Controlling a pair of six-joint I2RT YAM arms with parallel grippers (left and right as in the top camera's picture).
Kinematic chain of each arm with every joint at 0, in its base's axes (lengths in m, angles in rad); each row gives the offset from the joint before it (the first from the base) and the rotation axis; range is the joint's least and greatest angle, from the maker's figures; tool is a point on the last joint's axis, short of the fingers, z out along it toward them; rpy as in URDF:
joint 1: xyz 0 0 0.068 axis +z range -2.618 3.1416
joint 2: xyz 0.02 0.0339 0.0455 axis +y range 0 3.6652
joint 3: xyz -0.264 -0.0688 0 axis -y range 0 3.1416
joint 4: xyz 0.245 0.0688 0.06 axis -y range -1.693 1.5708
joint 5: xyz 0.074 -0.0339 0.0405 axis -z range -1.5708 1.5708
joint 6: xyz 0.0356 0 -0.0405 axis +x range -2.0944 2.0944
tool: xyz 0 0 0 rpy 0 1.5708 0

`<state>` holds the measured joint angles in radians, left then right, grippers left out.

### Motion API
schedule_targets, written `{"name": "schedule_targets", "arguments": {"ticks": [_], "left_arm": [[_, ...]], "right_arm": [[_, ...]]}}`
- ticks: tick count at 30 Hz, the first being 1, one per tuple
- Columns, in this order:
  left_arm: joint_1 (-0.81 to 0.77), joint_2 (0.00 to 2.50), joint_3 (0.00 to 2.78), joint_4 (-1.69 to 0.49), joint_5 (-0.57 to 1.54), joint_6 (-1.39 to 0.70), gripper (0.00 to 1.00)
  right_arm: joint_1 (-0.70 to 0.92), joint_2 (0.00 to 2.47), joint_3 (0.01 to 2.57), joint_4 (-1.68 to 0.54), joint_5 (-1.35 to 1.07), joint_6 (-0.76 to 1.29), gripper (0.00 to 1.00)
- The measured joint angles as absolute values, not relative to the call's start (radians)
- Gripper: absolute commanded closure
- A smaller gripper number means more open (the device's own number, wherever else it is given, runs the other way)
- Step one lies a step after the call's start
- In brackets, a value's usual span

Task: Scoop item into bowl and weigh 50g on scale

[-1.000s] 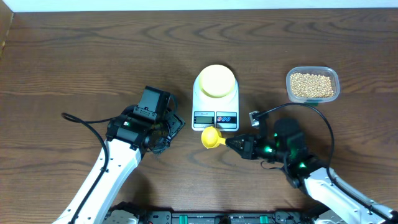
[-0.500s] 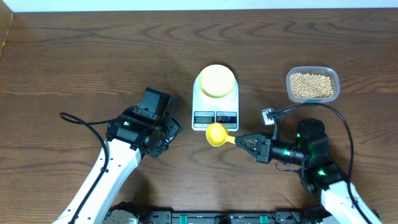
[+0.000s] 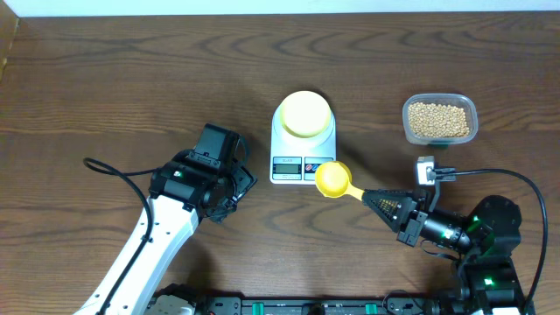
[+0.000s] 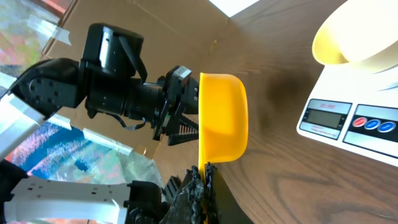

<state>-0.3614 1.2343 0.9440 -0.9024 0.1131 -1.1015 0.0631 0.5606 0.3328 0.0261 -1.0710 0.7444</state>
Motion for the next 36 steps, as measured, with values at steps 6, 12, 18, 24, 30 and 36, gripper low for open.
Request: {"name": "schedule_targets", "arguments": {"ticks": [6,12,18,24,30,36], "left_arm": [[-0.361,1.234,0.944,-0.903,0.113,-1.099,0.04],[-0.361,1.234,0.944,-0.903,0.113,-1.099,0.04],[-0.361,1.234,0.944,-0.903,0.113,-1.099,0.04],[-0.361,1.234,0.944,-0.769,0.160,-1.065,0.04],[-0.362,1.234,0.944,-0.647,0.260,-0.917,0.93],[-0.426,1.234,0.944,-0.641,0.265,-0.886,0.93]], "right_arm": [[0.061,0.561,0.333,0.069,-1.145,0.747,0.99],[0.049,0.561,0.333,0.117,-1.200,0.749,0.99],[-0.028,0.561,0.333,0.120,-1.220,0.749,0.99],[-0.171,0.634,0.434,0.119,-1.235,0.714,0.99],[-0.290,0.793,0.596,0.110,-1.225,0.659,0.99],[-0.312,0.894,0.689,-0.034,-1.158,0.570,0.98]]}}
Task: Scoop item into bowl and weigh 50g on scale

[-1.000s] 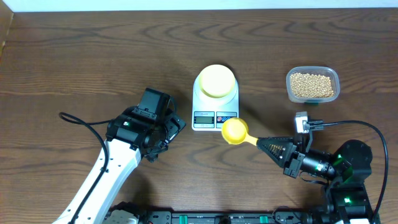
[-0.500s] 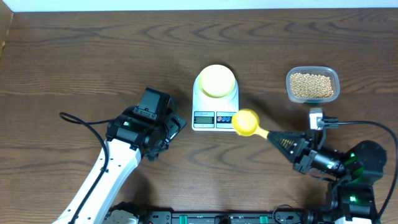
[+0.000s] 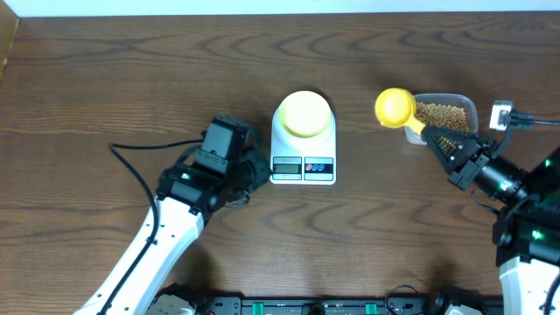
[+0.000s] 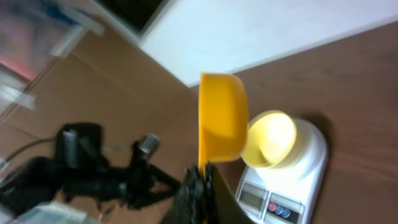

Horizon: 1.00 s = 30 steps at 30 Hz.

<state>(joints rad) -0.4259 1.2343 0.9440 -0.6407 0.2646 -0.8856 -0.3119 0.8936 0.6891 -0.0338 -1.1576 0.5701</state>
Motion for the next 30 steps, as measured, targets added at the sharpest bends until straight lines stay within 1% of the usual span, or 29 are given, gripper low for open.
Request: {"name": "schedule_targets", "arguments": {"ticks": [5,10,16,23,26,30], "left_arm": [[-0.514,1.245,0.944,-0.577,0.256,-0.882,0.93],[-0.579,1.343,0.944,-0.503,0.254,-0.855,0.93],[-0.649,1.491,0.944,-0.337,0.249,-0.844,0.93],[-0.658,1.644,0.944,-0.256,0.249,-0.841,0.92],[-0.658,1.668,0.944,-0.208,0.249,-0.841,0.93],[-0.658,1.701,0.944,-0.197,0.228,-0.841,0.93]], "right_arm": [[-0.312,0.927,0.749,-0.242,-1.010,0.413,0.99],[-0.312,0.927,0.758,-0.258,-0.931,0.344,0.99],[-0.312,0.927,0.758,-0.261,-0.885,0.315,0.99],[-0.312,0.927,0.758,-0.262,-0.843,0.262,0.99],[-0.312,0.927,0.759,-0.261,-0.825,0.245,0.99],[-0.312,0.927,0.759,-0.261,-0.791,0.232,0.99]]}}
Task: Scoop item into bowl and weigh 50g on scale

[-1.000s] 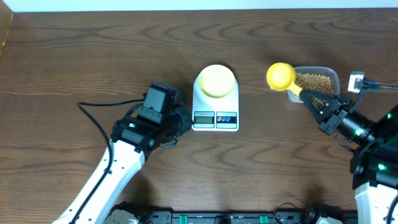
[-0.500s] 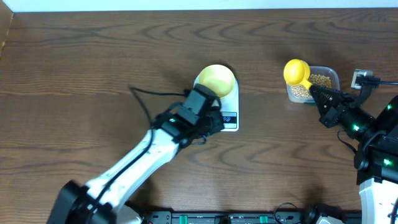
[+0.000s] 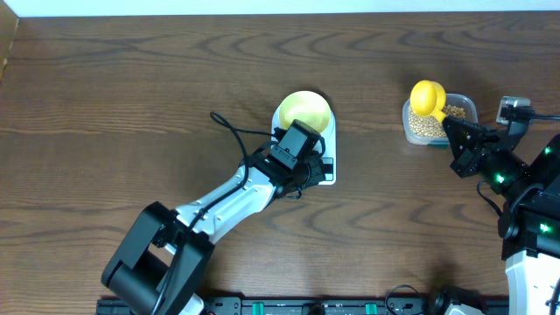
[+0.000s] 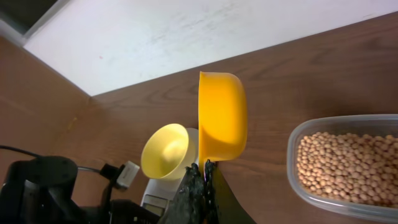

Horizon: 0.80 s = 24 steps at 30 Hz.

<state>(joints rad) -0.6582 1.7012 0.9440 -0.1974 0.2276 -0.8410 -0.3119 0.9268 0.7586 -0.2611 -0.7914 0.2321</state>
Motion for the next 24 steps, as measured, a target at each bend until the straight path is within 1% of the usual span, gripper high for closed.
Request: {"name": "schedule_targets", "arguments": {"ticks": [12,24], "left_arm": [[-0.658,1.738,0.944,-0.146,0.101,-0.841,0.93],[-0.658,1.776,0.944,-0.122,0.090,-0.842,0.93]], "right_arm": [[-0.312,0.928,0.759,-0.257,-0.743,0.221,0.99],[-0.312,0.928,0.759,-0.253,-0.743,0.219,0.99]]}}
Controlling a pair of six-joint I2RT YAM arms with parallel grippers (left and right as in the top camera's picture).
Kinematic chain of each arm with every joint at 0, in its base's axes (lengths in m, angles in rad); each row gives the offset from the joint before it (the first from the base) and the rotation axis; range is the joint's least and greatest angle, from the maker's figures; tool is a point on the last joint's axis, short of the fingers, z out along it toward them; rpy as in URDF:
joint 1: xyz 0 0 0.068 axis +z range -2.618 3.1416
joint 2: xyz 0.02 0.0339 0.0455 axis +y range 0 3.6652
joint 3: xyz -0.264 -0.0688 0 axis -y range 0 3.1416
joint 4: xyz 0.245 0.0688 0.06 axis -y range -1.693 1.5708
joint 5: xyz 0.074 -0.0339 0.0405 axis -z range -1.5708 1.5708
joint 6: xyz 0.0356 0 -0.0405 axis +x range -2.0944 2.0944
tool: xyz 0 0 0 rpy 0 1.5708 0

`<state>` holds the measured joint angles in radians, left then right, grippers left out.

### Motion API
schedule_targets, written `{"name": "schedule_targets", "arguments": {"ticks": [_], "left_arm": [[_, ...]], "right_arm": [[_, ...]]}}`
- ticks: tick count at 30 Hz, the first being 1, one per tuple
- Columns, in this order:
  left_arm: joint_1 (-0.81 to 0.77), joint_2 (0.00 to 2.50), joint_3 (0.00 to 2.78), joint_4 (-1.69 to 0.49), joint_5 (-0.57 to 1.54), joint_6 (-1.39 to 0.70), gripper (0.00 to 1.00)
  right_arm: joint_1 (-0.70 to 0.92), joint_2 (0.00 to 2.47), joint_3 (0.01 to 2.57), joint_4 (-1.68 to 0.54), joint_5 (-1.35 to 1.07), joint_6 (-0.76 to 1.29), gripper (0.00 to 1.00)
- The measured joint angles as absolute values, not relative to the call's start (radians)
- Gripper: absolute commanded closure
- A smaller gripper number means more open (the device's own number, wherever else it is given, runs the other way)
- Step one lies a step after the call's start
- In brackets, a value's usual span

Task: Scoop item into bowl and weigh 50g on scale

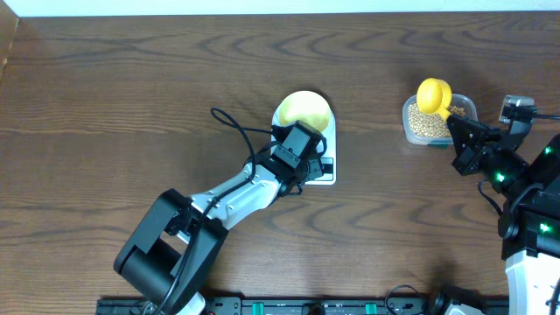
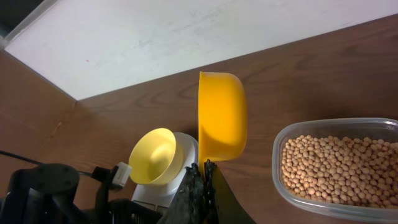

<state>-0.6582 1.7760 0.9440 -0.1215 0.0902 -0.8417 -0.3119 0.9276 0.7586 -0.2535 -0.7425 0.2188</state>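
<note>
My right gripper is shut on the handle of a yellow scoop, whose cup hangs over the left end of a clear tub of soybeans in the overhead view. The tub lies at the lower right of the wrist view. A pale yellow bowl sits on the white scale; the bowl shows again in the right wrist view. My left gripper lies over the scale's display and buttons; whether it is open is hidden.
The left arm's cable loops over the wood just left of the scale. A white wall edge runs along the far side of the table.
The scoop has shifted slightly farther over the bean tub. My left gripper stays over the scale's front panel, barely moved.
The right gripper held the scoop in front of the scale while the left arm rested to the left. Then the scoop was beside the bean tub and the left arm nearer the scale. Later the left gripper lay on the scale's panel, scoop over the tub.
</note>
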Motion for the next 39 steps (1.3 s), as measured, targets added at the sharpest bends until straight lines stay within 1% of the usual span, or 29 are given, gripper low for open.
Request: {"name": "schedule_targets", "arguments": {"ticks": [39], "left_arm": [[-0.673,1.776,0.944,-0.116,0.099,-0.894,0.92]], "right_arm": [[-0.312,0.928,0.759,-0.253,-0.742,0.218,0.99]]}}
